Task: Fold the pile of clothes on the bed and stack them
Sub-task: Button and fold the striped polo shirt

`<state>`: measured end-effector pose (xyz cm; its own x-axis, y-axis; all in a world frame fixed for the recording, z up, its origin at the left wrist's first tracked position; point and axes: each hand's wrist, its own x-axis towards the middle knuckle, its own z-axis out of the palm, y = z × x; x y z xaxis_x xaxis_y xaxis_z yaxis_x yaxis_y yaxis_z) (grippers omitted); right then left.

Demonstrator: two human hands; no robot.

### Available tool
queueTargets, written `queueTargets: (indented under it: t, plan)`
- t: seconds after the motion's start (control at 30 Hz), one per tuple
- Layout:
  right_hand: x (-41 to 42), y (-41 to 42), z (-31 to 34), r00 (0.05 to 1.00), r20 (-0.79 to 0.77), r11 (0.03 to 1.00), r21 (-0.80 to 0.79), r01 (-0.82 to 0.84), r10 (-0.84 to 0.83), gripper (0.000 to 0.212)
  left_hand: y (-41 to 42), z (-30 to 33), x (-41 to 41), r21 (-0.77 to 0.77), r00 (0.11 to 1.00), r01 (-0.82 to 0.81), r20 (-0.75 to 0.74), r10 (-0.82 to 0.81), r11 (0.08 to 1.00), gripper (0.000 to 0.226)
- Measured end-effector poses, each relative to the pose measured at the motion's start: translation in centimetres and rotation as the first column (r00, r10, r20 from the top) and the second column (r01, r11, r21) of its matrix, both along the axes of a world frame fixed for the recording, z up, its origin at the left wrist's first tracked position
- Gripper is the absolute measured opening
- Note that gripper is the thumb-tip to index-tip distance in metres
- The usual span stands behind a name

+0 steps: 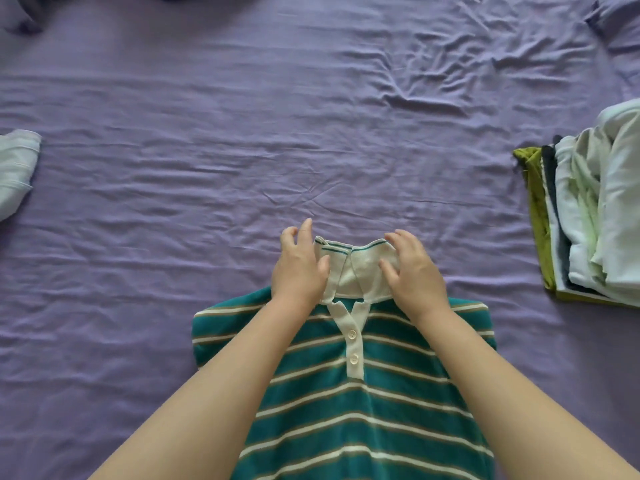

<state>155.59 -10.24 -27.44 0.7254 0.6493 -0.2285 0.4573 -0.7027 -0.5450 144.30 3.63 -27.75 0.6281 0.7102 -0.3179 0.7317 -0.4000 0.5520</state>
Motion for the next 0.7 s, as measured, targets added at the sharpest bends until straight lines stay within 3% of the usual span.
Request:
queueTargets:
  t: [0.07, 0.13, 0.2, 0.3, 0.37, 0.43, 0.5, 0.6, 0.7]
  plan:
    - [0.9, 0.6, -0.2, 0.996, -0.038, 0.993, -0.088, -0.084, 0.081, 0.055, 1.0, -0.2, 1.4, -0.107, 0.995, -0.088, -0.057, 0.082, 0.99, 0.056]
    - [1.1, 0.8, -0.3, 0.992, -0.017, 0.982, -0.14, -0.123, 0.122, 0.047, 1.4, -0.1, 2.1, -0.093, 0.987, -0.141, -0.095, 0.132, 0.986, 0.042]
    - [0.9, 0.4, 0.0, 0.992, 0.043, 0.993, -0.046, -0.113, 0.115, 0.027, 1.7, 0.1, 2.1, -0.076, 0.979, -0.198, -0.075, 0.192, 0.977, 0.026]
    - [0.4, -1.2, 0.8, 0.987, 0.082, 0.988, 0.063, -0.144, 0.138, 0.009, 2.1, 0.7, 1.3, -0.292, 0.934, -0.343, 0.0, 0.359, 0.893, 0.015]
    - [0.0, -2.4, 1.2, 0.982, 0.085, 0.985, 0.032, -0.171, 0.167, 0.009, 2.0, 1.6, 0.6, -0.523, 0.831, -0.467, 0.017, 0.557, 0.713, 0.011]
    - [-0.3, -3.0, 1.7, 0.984, 0.052, 0.985, -0.014, -0.172, 0.173, 0.022, 1.4, 2.9, -0.3, -0.747, 0.698, -0.501, -0.051, 0.714, 0.437, 0.007]
    - [-0.4, -2.5, 2.2, 0.988, 0.026, 0.987, -0.051, -0.15, 0.151, 0.031, 1.1, 3.7, -1.2, -0.836, 0.651, -0.473, -0.118, 0.75, 0.279, 0.009]
    - [-0.5, -0.2, 2.4, 0.993, 0.047, 0.992, -0.065, -0.107, 0.11, 0.026, 0.6, 3.9, -1.9, -0.844, 0.67, -0.444, -0.089, 0.737, 0.301, 0.013]
    - [-0.6, 2.7, 1.8, 0.982, 0.01, 0.977, -0.104, -0.188, 0.191, 0.037, 0.1, 3.5, -1.8, -0.759, 0.741, -0.461, -0.044, 0.67, 0.459, 0.011]
